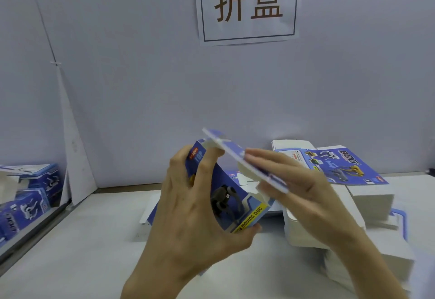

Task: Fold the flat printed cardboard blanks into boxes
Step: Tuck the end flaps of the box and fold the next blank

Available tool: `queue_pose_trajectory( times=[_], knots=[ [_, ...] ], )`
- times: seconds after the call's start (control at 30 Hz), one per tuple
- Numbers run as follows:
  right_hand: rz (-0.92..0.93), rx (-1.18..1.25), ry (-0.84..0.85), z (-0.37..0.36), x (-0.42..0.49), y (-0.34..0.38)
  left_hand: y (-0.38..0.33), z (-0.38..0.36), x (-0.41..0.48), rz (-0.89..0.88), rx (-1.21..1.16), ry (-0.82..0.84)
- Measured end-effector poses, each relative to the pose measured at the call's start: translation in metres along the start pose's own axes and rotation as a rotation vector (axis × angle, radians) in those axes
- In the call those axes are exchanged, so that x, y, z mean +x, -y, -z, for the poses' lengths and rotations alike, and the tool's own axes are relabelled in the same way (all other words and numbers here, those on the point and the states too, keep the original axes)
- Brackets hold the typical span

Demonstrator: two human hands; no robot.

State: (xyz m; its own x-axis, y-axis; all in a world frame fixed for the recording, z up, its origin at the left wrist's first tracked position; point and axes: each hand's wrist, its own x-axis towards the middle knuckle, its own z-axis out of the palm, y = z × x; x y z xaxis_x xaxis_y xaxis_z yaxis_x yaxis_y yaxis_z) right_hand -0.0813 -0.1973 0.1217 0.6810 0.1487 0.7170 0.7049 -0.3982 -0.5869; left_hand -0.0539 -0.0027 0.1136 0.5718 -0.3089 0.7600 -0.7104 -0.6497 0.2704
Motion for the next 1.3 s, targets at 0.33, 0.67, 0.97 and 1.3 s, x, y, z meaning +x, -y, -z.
queue_pose_trajectory(
  times=[0.33,0.67,0.97,1.3],
  knots=[
    [-0.276,0.327,-0.040,-0.010,0.004,0.013,-0.006,-0.007,0.000,-0.101,0.092,-0.070],
    [-0.319,0.337,-0.053,-0.008,0.005,0.012,-0.004,-0.008,-0.002,-0.096,0.113,0.007],
    [-0.367,0.375,-0.258,-0.005,0.005,0.011,-0.001,-0.005,-0.001,-0.131,0.145,0.022],
    [-0.565,0.834,-0.388,0.016,0.005,-0.015,0.012,0.004,0.001,-0.198,0.135,0.094]
  ],
)
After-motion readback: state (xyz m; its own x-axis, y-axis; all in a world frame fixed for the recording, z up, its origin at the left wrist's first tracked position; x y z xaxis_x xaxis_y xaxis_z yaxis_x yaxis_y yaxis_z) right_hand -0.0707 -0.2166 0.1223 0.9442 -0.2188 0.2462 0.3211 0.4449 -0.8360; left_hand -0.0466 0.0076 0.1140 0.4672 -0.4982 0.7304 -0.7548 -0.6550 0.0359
